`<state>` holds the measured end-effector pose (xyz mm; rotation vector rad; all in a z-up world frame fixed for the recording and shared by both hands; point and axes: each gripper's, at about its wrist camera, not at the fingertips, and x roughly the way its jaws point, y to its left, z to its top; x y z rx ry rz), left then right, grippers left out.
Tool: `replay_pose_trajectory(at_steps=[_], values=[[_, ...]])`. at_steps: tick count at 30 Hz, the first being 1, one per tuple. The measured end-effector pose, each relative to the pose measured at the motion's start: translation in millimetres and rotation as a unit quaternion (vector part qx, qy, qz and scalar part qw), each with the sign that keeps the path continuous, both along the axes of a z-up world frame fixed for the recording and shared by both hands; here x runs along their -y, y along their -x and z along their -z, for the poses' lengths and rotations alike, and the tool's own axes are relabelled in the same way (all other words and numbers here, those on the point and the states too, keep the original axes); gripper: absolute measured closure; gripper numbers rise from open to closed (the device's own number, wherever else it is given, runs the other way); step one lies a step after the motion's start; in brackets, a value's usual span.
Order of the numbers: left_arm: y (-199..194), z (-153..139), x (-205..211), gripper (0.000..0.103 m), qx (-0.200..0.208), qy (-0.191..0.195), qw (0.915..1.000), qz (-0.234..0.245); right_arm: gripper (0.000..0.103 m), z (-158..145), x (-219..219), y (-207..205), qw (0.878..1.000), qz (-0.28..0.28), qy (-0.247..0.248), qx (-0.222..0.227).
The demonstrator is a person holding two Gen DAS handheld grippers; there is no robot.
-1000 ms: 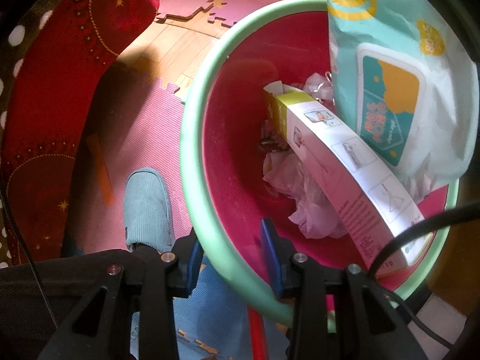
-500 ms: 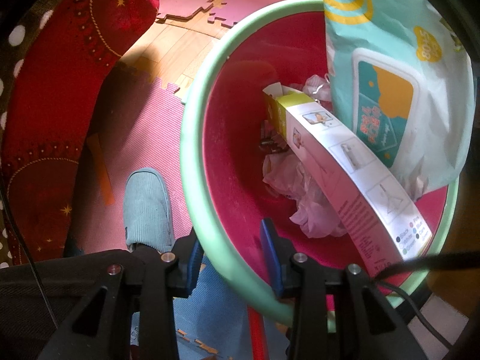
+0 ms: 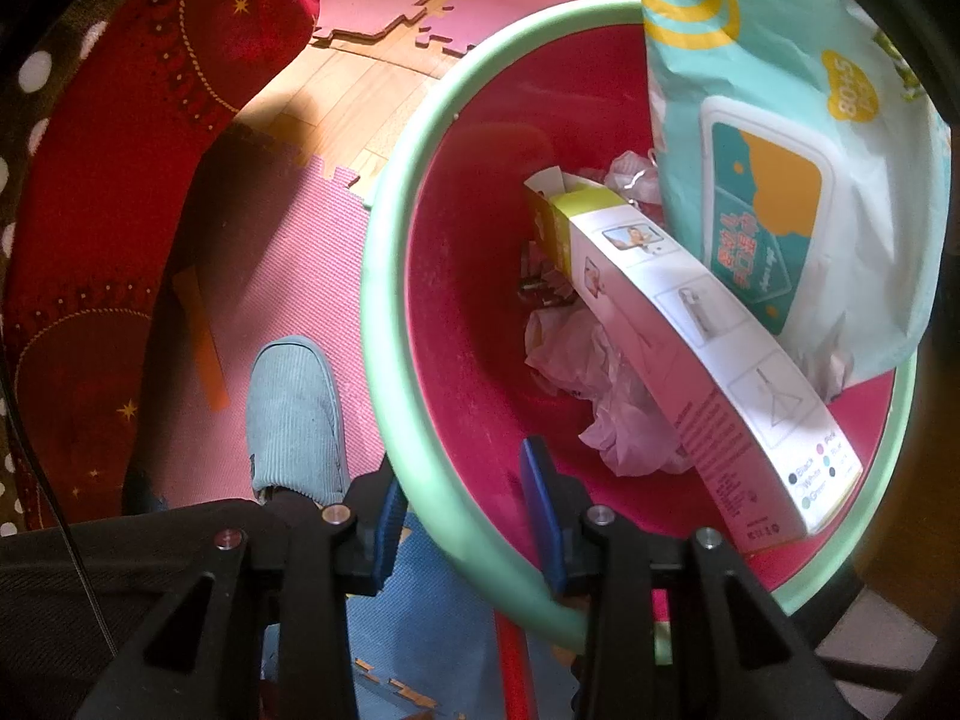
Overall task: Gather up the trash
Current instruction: 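Lower the wipes packet into the bucket and open the right tool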
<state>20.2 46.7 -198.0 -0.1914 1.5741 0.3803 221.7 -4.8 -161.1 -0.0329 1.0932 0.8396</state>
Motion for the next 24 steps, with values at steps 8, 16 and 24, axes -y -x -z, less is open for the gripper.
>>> replay_pose_trajectory(at_steps=[8, 16, 24], values=[[0, 0, 1, 0.065, 0.0, 0.0, 1.0, 0.001, 0.07, -7, 12, 11, 0.998, 0.022, 0.058, -0.006], [1, 0, 1, 0.065, 0.001, -0.001, 1.0, 0.001, 0.07, -16, 10, 24, 0.996, 0.028, 0.09, -0.012], [2, -1, 1, 0.065, 0.001, -0.001, 1.0, 0.002, 0.07, -15, 13, 33, 0.99, 0.061, 0.119, -0.038]])
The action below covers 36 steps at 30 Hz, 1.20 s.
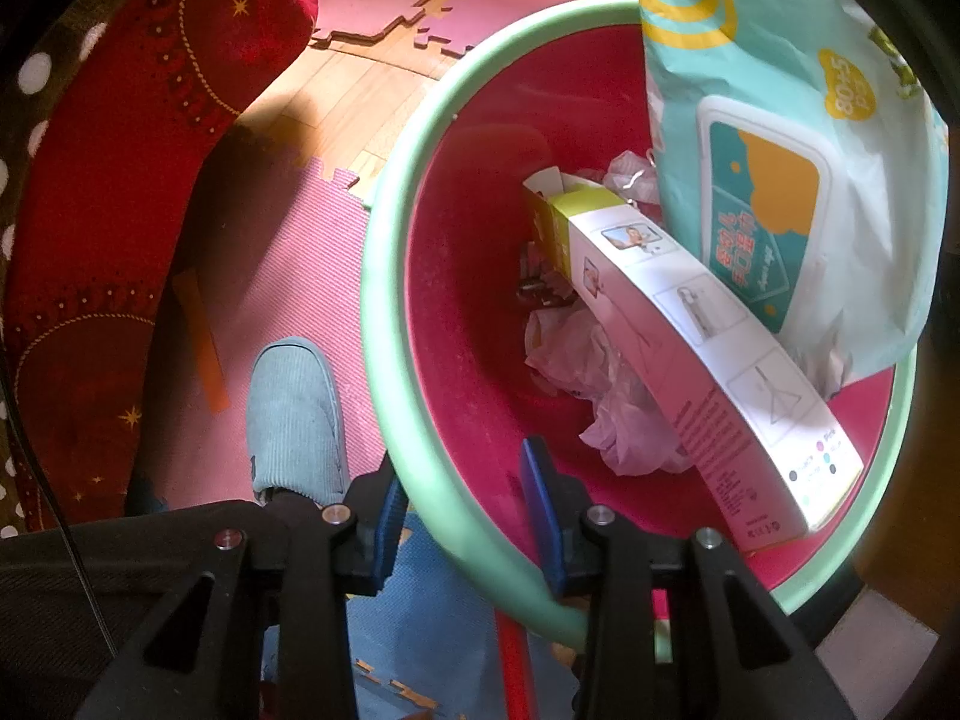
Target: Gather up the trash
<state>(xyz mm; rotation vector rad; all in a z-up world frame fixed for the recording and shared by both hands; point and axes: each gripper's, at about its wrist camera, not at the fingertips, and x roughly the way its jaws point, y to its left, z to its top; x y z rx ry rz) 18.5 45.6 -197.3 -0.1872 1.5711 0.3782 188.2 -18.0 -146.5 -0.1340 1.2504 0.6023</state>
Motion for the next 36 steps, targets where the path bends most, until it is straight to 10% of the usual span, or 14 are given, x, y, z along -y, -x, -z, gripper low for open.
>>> replay_pose_trajectory(at_steps=[36], values=[[2, -5, 0, 0.064, 0.006, 0.003, 1.0, 0.004, 0.07, 4, 44, 28, 0.986, 0.142, 0.082, -0.039]])
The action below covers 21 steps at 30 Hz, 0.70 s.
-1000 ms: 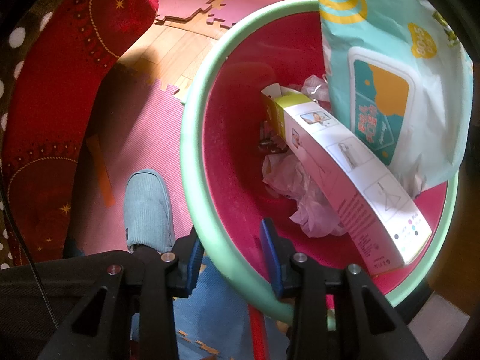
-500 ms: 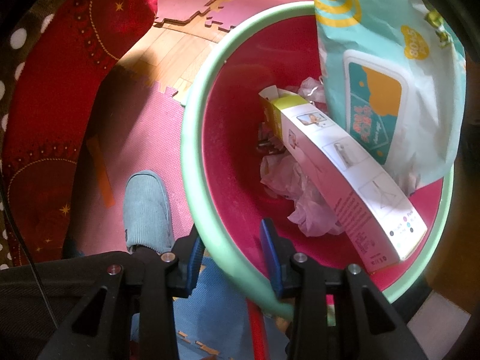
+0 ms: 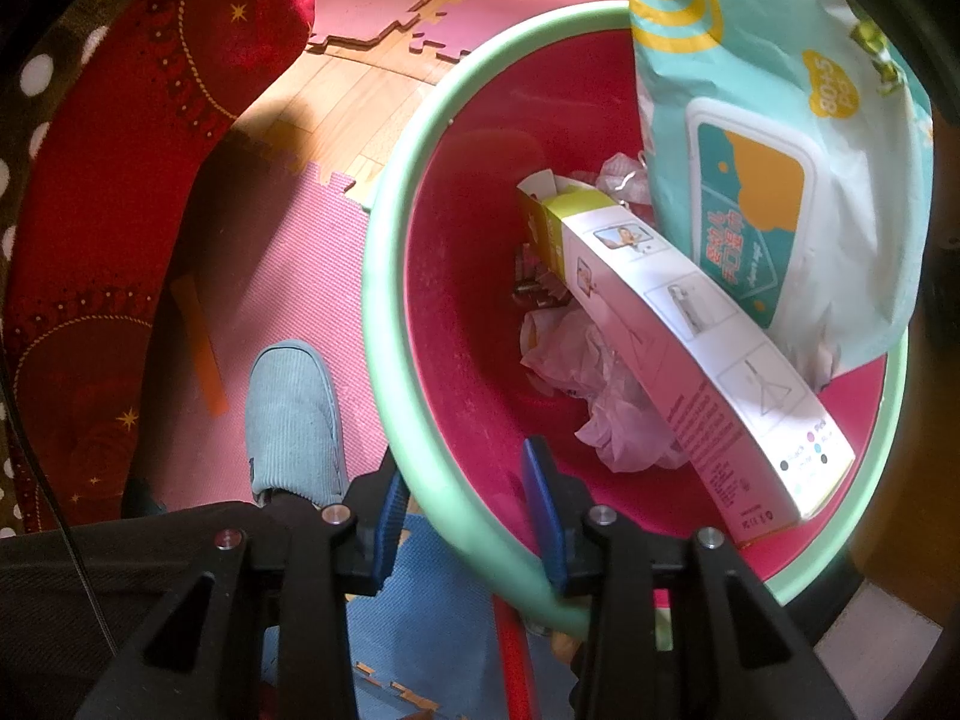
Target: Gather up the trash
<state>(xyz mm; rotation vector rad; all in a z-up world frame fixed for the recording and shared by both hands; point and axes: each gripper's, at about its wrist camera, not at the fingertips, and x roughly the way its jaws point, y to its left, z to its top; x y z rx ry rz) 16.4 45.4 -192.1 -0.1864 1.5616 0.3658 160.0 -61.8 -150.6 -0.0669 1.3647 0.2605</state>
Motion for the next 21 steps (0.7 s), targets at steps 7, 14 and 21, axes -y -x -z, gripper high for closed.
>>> replay_pose_trajectory(at_steps=[7, 14, 21], values=[[-0.7, 1.1, -1.1, 0.064, -0.001, 0.002, 1.0, -0.002, 0.07, 0.4, 1.5, 1.4, 1.0, 0.007, 0.006, 0.001], [-1.5, 1.3, -1.3, 0.064, -0.002, 0.003, 1.0, -0.003, 0.07, 2.7, 1.3, 2.5, 1.0, 0.01, 0.008, -0.006], [-1.4, 1.9, -1.9, 0.064, -0.002, 0.004, 1.0, -0.003, 0.07, 4.5, 3.1, 2.7, 1.0, 0.015, 0.006, -0.009]])
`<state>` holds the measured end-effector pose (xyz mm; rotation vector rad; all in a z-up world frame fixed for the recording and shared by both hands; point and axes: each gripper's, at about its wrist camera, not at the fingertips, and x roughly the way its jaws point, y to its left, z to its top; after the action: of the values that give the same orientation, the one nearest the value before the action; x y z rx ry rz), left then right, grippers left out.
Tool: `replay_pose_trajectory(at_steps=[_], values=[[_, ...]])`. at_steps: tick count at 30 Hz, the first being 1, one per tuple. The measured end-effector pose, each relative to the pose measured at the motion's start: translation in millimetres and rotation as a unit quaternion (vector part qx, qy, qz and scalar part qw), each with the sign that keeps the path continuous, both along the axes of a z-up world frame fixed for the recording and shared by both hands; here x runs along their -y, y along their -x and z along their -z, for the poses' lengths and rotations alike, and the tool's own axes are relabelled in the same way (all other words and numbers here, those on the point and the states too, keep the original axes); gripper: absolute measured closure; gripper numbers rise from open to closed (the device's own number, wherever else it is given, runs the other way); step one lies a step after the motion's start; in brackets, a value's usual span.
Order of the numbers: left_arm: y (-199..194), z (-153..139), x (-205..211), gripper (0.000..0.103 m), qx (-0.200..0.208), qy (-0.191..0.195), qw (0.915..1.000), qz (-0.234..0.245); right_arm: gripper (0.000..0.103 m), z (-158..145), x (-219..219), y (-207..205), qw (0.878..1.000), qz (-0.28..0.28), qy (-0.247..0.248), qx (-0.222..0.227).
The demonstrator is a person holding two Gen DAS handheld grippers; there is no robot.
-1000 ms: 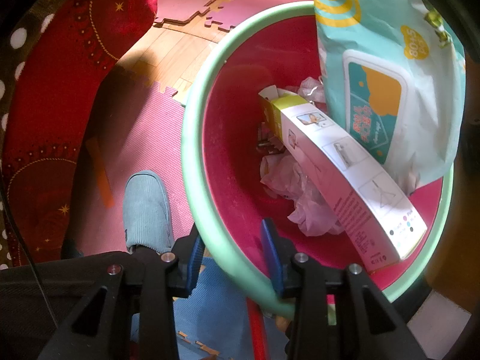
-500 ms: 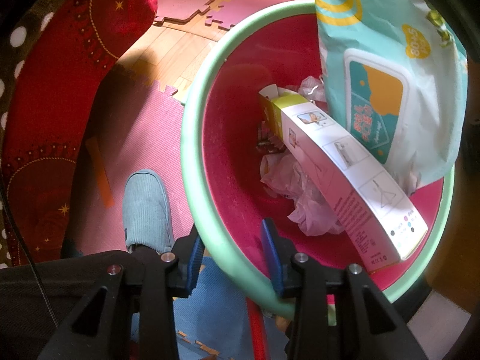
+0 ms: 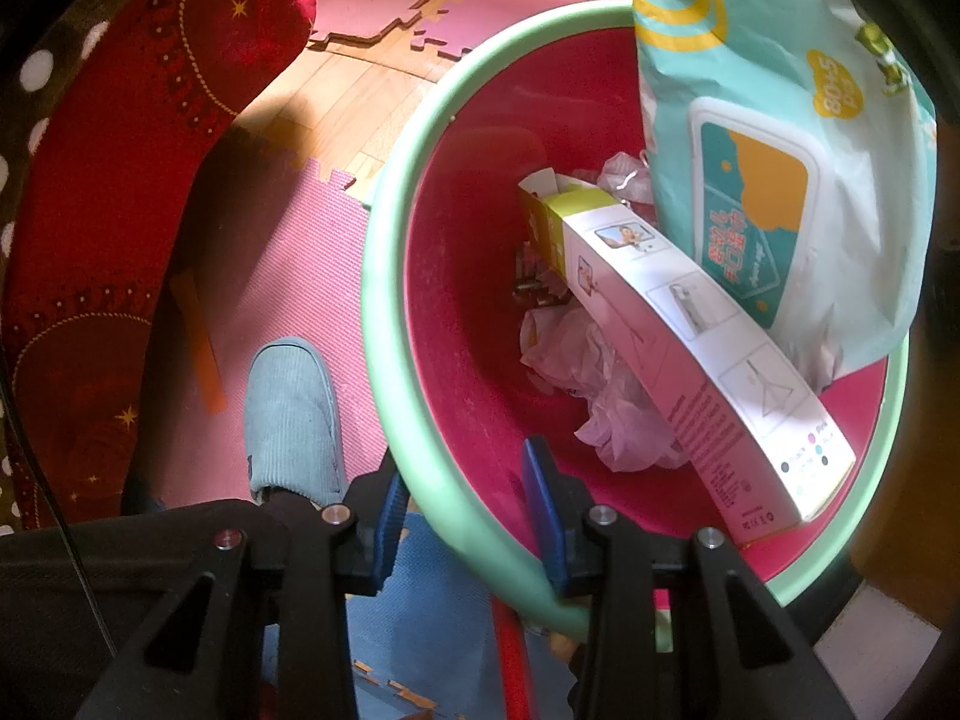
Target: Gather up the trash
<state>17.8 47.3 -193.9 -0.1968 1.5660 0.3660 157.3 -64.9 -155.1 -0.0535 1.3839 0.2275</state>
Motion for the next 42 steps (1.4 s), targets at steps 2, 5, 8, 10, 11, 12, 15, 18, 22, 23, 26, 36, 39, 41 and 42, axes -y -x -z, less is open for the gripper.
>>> replay_pose_trajectory(at_steps=[2, 5, 8, 10, 11, 12, 15, 18, 22, 23, 26, 36, 39, 41, 42], values=[[0.0, 0.2, 0.1, 0.064, 0.0, -0.001, 1.0, 0.0, 0.07, 0.0, 0.5, -0.2, 1.0, -0.001, 0.001, 0.0], [0.0, 0.2, 0.1, 0.064, 0.0, -0.001, 1.0, 0.0, 0.07, -0.1, 0.4, 0.0, 1.0, -0.001, 0.001, 0.001], [0.4, 0.5, 0.2, 0.064, 0.0, -0.001, 1.0, 0.0, 0.07, -0.1, 0.8, 0.2, 1.0, 0.0, 0.0, 0.0], [0.4, 0.6, 0.3, 0.064, 0.0, -0.001, 1.0, 0.0, 0.07, -0.2, 1.2, 0.3, 1.0, 0.0, 0.001, 0.0], [0.0, 0.8, 0.5, 0.064, 0.0, -0.001, 1.0, 0.0, 0.07, -0.4, 1.3, 0.5, 1.0, 0.0, 0.001, 0.0], [0.4, 0.4, 0.3, 0.064, 0.0, -0.001, 1.0, 0.0, 0.07, -0.2, 1.5, 0.6, 1.0, 0.0, 0.001, 0.0], [0.4, 0.4, 0.3, 0.064, 0.0, -0.001, 1.0, 0.0, 0.07, -0.4, 2.0, 1.1, 1.0, -0.001, 0.003, 0.0], [0.1, 0.5, 0.2, 0.064, 0.0, -0.001, 1.0, 0.0, 0.07, 0.2, 1.6, 0.9, 1.0, -0.001, 0.004, -0.001], [0.4, 0.2, 0.3, 0.064, 0.0, -0.001, 1.0, 0.0, 0.07, 0.3, 1.5, 0.8, 1.0, -0.001, 0.004, -0.001], [0.4, 0.2, 0.3, 0.064, 0.0, -0.001, 1.0, 0.0, 0.07, 0.4, 1.7, 0.9, 1.0, -0.001, 0.004, -0.002], [0.5, 0.1, 0.3, 0.064, 0.0, 0.0, 1.0, 0.0, 0.07, 0.2, 1.5, 0.8, 1.0, -0.002, 0.005, -0.002], [0.8, 0.1, 0.3, 0.064, 0.0, 0.0, 1.0, 0.0, 0.07, -0.1, 0.8, 1.4, 1.0, -0.001, 0.006, -0.002], [0.8, 0.0, 0.5, 0.064, 0.0, -0.001, 1.0, 0.0, 0.07, -0.1, 1.3, 1.5, 1.0, -0.002, 0.007, -0.001], [0.8, 0.0, 0.4, 0.064, 0.0, 0.0, 1.0, 0.0, 0.07, -0.2, 1.2, 1.4, 1.0, -0.001, 0.006, -0.002], [0.6, 0.1, 0.4, 0.064, 0.0, 0.0, 1.0, 0.0, 0.07, -0.1, 0.9, 1.2, 1.0, -0.002, 0.006, -0.001]])
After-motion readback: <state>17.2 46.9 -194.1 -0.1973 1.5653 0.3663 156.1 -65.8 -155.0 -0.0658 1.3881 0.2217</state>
